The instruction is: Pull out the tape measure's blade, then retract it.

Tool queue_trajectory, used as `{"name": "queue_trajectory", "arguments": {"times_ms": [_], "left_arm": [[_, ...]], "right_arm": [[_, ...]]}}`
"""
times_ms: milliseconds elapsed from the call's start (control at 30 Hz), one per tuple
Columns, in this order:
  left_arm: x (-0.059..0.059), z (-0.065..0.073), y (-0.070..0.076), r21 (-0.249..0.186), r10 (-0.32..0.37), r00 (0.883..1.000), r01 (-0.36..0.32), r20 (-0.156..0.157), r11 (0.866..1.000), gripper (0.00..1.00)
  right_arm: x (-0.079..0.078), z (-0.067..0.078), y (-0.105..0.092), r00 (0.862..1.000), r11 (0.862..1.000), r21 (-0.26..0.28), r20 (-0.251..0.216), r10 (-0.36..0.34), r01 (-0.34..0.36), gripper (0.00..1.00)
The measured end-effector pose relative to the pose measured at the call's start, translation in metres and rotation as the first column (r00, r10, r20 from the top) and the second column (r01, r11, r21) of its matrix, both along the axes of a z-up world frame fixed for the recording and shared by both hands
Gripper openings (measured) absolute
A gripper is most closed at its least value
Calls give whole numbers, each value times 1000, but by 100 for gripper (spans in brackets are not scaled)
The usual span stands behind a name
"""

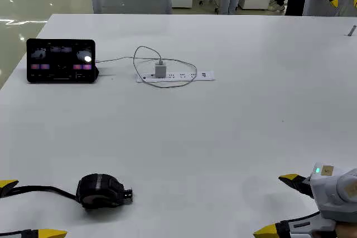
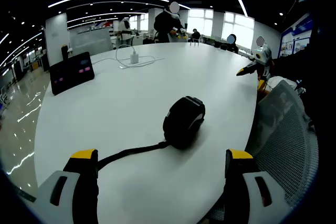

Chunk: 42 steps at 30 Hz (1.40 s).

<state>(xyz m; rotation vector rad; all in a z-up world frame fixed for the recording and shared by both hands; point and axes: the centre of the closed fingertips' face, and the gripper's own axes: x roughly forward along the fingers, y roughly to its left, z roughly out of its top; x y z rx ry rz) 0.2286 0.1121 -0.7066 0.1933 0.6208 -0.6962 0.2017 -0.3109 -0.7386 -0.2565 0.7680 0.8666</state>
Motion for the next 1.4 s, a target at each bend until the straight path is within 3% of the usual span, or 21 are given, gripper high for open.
{"name": "queue_trajectory", "arguments": {"times_ms": [233, 533, 633, 700, 767, 867, 1033, 1100, 1233, 1400], "left_arm": [[1, 0, -2, 11, -24, 1000, 24, 5, 1000, 97], [-2, -5, -5, 5, -34, 999, 34, -28, 999, 99], [-3, -8, -5, 18, -39, 999, 40, -30, 999, 99], [-9, -15, 1, 73, -57, 995, 63, -81, 995, 99], [-5, -13, 3, 52, -33, 994, 38, -102, 998, 99], [1, -5, 2, 21, -32, 996, 34, -81, 999, 99], [8, 2, 3, 34, -30, 996, 33, -90, 999, 99], [12, 6, 7, 65, -33, 997, 38, -75, 997, 99], [16, 16, -7, 42, -78, 995, 81, -62, 996, 99], [18, 14, -23, 64, -135, 989, 138, -53, 988, 99]], "right_arm": [[2, 0, -3, 1000, 1000, -6, -4, 2, -2, 97], [2, 0, -1, 1000, 1000, -5, -7, 2, -2, 99], [0, -2, 2, 999, 1000, 6, -33, -3, 3, 99], [5, 0, 4, 1000, 1000, 16, 3, 1, -1, 99], [5, -1, 4, 1000, 1000, 20, -6, -5, 5, 99], [9, 0, 4, 1000, 1000, 14, 19, 5, -6, 99], [8, -1, 11, 999, 999, 16, 21, 49, -50, 99], [10, -4, 13, 998, 998, -4, 27, 61, -61, 99], [17, 2, 22, 996, 997, 22, 57, 67, -69, 99], [23, 3, 36, 994, 995, 32, 58, 89, -91, 99]]}}
